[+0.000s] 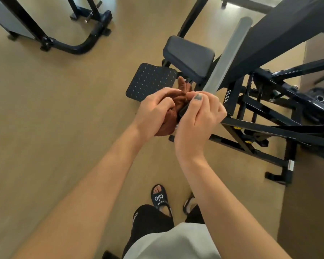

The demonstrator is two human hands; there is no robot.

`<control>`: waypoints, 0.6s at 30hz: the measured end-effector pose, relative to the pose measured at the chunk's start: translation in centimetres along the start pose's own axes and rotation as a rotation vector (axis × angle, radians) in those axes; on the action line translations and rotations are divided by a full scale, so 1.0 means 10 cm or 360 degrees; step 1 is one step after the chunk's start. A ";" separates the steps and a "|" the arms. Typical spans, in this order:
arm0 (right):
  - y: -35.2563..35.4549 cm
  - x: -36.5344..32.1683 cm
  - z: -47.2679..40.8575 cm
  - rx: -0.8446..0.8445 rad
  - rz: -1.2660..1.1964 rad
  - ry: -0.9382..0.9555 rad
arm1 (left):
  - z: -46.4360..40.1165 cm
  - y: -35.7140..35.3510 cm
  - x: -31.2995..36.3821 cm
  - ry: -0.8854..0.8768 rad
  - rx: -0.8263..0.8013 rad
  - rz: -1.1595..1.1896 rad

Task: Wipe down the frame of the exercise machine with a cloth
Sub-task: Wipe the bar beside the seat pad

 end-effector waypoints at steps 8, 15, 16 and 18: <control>-0.01 0.04 -0.02 0.0102 0.0163 0.0275 | -0.50 0.11 -0.46 0.0261 -0.0001 -0.0109; -0.01 0.04 -0.03 0.0091 0.0058 0.0357 | -0.48 0.04 -0.42 0.0196 -0.0060 0.0095; 0.00 0.03 -0.02 0.0087 0.0059 0.0357 | -0.40 0.02 -0.33 0.0091 -0.0107 0.0130; 0.00 0.00 -0.01 0.0095 0.0058 0.0379 | -0.26 -0.02 -0.15 -0.0166 -0.0181 0.0116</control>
Point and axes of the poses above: each hand's wrist, its own z-axis away from the middle knuckle, its own y-axis out of the back of the hand, x = y × z, the point moved 7 cm from there along -z, towards the middle knuckle, and after that the axes turned 7 degrees about y, right-handed, at the moved point
